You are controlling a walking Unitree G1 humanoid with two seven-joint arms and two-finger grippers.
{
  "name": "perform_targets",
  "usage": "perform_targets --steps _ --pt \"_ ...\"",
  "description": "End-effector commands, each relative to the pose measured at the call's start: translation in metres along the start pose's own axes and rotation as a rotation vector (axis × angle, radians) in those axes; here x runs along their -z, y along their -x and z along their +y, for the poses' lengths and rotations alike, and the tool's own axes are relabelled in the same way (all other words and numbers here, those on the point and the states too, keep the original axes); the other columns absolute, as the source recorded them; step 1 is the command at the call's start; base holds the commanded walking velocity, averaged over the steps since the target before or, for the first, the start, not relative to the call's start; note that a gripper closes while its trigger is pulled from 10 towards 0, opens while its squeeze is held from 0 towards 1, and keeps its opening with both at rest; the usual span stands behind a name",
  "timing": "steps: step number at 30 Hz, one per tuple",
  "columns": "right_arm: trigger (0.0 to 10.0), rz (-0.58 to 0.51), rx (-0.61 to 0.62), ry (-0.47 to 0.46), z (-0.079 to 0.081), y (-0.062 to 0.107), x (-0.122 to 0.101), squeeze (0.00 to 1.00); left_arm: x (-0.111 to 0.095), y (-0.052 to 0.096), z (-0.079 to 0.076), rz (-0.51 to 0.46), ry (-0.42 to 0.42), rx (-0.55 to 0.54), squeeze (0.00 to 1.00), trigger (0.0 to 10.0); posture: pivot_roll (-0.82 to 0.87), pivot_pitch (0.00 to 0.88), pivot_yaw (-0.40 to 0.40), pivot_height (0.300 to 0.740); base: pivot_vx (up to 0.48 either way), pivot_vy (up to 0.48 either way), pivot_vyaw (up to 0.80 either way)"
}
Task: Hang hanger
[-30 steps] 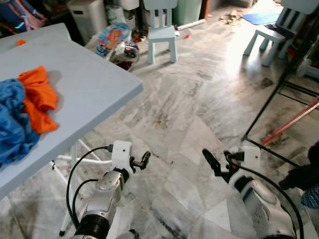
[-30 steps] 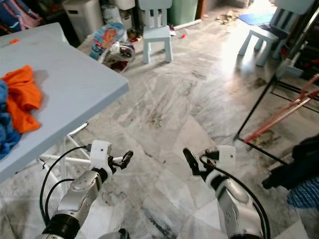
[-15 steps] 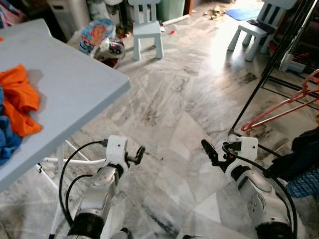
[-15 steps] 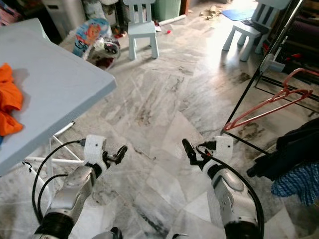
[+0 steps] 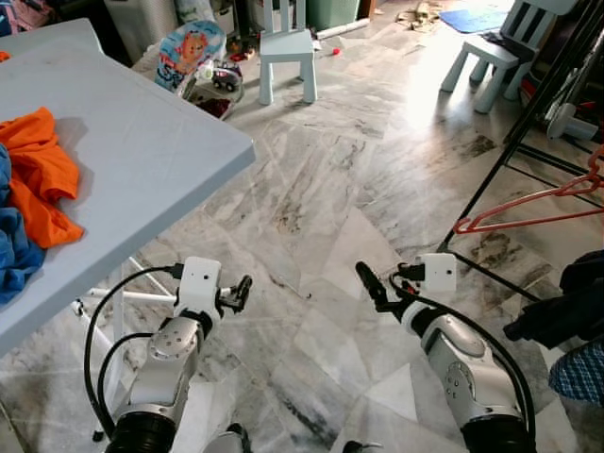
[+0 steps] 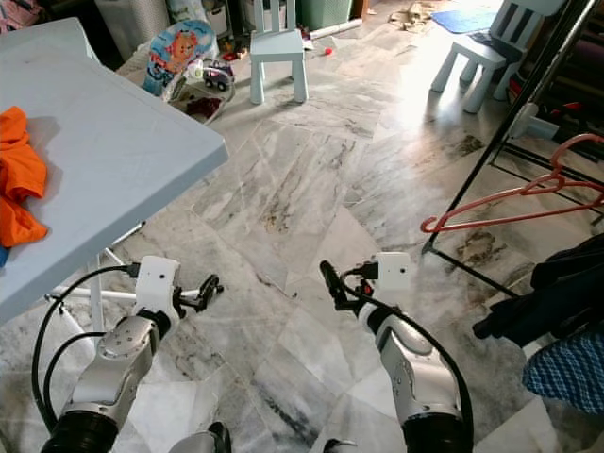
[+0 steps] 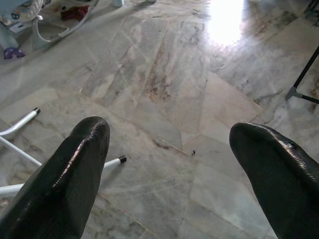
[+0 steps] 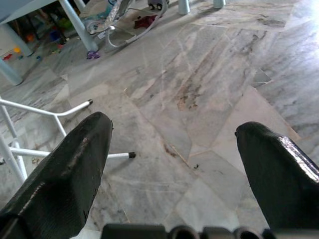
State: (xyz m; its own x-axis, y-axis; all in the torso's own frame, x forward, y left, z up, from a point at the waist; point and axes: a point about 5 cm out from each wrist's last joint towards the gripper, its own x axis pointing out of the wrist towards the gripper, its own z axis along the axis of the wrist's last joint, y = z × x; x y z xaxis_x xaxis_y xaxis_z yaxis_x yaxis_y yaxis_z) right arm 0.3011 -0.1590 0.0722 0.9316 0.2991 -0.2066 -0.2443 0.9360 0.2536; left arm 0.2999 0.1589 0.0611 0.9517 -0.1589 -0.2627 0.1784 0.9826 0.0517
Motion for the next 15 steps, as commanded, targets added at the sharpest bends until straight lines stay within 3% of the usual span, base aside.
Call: perform_targets --steps 1,7,10,15 --pt "10.0 0.009 -0.001 -0.013 -0.002 0.000 0.001 0.00 -0.002 0.000 -0.002 -0.008 -0.009 -0.012 0.00 10.0 0.02 0.173 -0.033 0.740 0.000 0.000 0.00" --pt "10.0 0.015 0.004 0.093 -0.001 0.004 -0.005 0.00 -0.014 0.003 -0.010 -0.069 -0.106 -0.036 0.00 10.0 0.04 0.174 -0.055 0.740 0.000 0.000 0.00" --pt "10.0 0.005 -0.002 0.117 0.001 0.006 -0.011 0.00 -0.020 0.010 -0.018 -0.084 -0.027 0.026 0.00 10.0 0.05 0.186 -0.063 0.740 0.000 0.000 0.00" --pt "10.0 -0.070 -0.017 0.137 0.006 0.005 -0.037 0.00 -0.027 0.028 -0.020 -0.156 -0.030 -0.070 0.00 10.0 0.06 0.191 -0.066 0.740 0.000 0.000 0.64"
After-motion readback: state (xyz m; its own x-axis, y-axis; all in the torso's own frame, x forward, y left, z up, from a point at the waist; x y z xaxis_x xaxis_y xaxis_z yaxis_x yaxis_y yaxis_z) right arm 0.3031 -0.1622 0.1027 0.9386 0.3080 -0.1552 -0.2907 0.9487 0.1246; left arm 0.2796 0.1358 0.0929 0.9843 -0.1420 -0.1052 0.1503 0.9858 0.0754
